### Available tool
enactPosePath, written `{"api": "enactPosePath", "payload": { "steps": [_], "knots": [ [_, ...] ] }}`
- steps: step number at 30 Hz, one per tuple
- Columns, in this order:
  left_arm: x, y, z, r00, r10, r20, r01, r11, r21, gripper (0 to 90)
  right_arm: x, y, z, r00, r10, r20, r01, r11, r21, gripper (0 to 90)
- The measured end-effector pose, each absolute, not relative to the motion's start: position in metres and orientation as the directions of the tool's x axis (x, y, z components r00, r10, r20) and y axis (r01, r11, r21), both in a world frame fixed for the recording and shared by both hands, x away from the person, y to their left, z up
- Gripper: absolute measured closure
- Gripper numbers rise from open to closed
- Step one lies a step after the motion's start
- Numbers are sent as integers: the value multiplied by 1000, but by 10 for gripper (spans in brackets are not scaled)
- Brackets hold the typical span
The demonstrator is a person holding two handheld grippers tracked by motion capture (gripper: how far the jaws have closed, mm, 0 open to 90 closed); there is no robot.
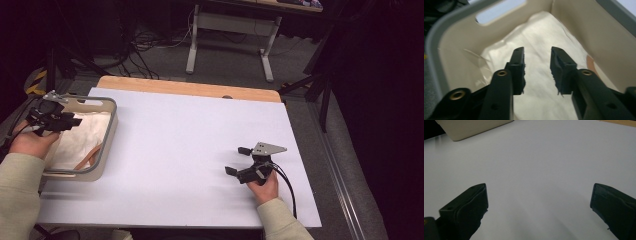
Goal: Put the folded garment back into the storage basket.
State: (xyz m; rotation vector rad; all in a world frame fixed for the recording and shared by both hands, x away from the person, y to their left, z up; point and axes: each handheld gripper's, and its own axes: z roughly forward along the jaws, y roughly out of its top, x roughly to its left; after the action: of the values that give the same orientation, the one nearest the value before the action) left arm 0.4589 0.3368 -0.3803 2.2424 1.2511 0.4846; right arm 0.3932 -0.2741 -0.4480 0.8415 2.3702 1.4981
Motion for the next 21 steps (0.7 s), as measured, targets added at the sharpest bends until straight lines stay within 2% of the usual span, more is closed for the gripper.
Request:
{"api": "enactPosePath", "payload": {
  "steps": [3, 7, 16, 21],
  "knots": [
    [460, 335, -384, 521, 853, 24, 696, -440, 568, 799, 393, -274, -448, -814, 569, 120, 352, 318, 880, 21],
    [461, 327, -389, 541, 841, 5, 712, -462, 529, 848, 393, -274, -448, -814, 569, 121, 353, 317, 880, 21],
    [465, 316, -409, 616, 787, -25, 735, -563, 377, 869, 393, -274, -448, -814, 567, 123, 353, 317, 880, 21],
    [467, 314, -419, 632, 774, -41, 739, -587, 330, 862, 393, -274, -448, -814, 568, 123, 354, 316, 880, 21]
  ]
}}
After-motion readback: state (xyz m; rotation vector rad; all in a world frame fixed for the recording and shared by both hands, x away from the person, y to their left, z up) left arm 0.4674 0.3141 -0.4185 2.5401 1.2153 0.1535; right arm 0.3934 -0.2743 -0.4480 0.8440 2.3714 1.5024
